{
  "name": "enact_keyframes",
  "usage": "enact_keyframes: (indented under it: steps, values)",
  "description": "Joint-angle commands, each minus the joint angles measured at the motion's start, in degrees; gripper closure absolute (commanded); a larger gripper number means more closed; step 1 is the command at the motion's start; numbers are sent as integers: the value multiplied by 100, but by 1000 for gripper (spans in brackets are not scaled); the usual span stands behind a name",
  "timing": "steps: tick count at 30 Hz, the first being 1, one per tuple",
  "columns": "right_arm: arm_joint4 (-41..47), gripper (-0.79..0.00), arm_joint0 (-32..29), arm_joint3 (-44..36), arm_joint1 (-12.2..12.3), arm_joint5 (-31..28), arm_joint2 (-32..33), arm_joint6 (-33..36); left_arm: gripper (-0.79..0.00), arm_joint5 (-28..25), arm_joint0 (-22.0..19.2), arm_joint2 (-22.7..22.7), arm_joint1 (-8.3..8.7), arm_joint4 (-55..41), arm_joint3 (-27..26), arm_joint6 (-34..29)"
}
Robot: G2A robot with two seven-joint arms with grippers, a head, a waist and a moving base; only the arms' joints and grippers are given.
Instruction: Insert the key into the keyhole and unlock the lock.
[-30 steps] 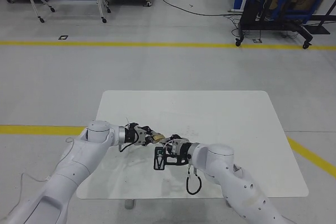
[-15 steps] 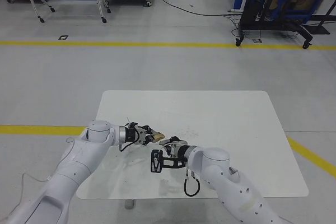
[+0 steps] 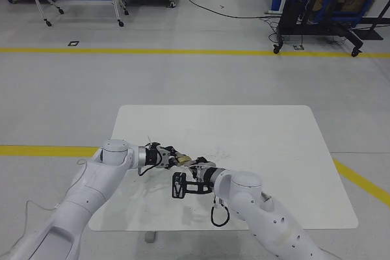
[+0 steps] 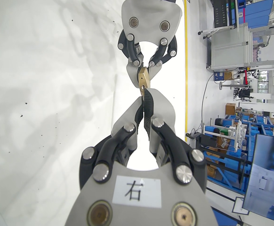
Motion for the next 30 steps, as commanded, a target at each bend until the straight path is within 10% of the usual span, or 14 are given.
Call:
enact_keyframes:
  steps: [1, 30]
  values:
    - [-11, 0, 23, 6, -6, 5, -26, 36, 0, 1, -5, 3, -4, 25, 6, -17]
    - [45, 0, 63, 13, -5, -87, -71, -9, 0, 42, -68, -23, -70, 150, 159, -241]
